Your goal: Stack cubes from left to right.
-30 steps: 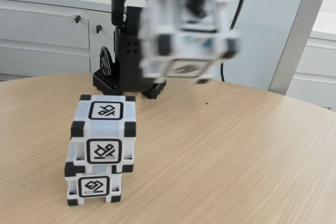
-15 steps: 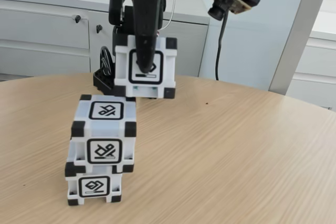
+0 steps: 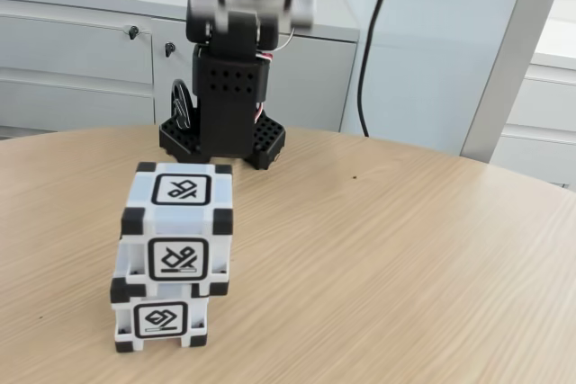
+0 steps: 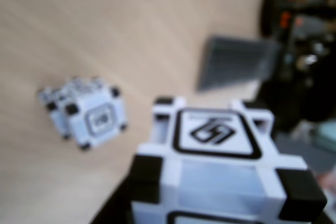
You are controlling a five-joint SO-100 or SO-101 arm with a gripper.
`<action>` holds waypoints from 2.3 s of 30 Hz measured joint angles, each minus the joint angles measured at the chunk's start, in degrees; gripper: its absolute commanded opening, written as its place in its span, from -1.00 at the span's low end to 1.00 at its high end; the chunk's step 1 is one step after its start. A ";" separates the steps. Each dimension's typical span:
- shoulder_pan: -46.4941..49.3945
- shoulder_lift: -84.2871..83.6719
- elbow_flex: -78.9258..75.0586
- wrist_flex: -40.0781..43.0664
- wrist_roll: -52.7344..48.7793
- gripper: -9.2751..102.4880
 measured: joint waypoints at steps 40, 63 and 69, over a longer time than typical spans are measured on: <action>13.18 -20.92 -3.43 14.24 -8.70 -0.83; 13.18 -25.31 -3.43 14.24 -19.60 -0.83; 11.60 -25.31 -3.43 14.24 -21.80 -0.83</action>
